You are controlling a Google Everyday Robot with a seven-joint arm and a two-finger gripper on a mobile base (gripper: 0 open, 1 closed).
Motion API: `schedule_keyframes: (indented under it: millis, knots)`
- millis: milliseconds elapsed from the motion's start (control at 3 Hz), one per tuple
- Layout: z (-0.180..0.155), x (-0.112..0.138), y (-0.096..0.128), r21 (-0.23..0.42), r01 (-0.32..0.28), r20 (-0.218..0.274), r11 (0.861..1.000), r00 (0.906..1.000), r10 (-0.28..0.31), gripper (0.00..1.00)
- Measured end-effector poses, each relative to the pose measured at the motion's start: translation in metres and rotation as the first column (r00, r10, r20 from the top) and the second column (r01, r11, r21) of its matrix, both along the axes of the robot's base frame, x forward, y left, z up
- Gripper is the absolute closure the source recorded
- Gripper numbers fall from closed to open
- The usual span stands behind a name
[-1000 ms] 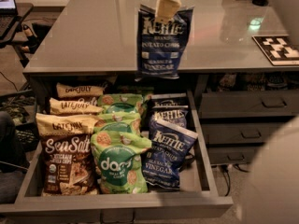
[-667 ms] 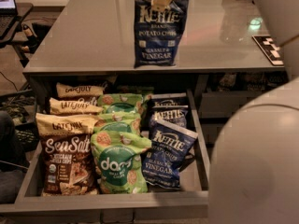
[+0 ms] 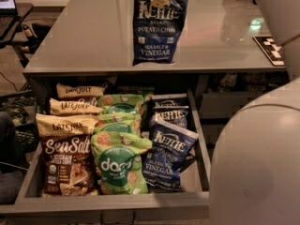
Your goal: Pick blue chip bag from top drawer and place on counter
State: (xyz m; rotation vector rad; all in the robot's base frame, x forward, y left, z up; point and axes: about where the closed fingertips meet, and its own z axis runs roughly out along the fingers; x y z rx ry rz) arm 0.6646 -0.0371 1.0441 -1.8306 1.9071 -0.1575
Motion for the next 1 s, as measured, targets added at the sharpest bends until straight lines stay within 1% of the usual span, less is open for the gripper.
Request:
schedule_keyframes:
  millis: [333,667,1000]
  knots:
    - [0.001,0.021,0.012,0.003,-0.035,0.03,0.999,0.9989,0.035,1.0]
    - [-0.003,0.05,0.029,-0.025,-0.083,0.054,0.996,0.995,0.084,1.0]
    - [-0.013,0.073,0.042,-0.057,-0.114,0.067,0.992,0.9908,0.118,1.0]
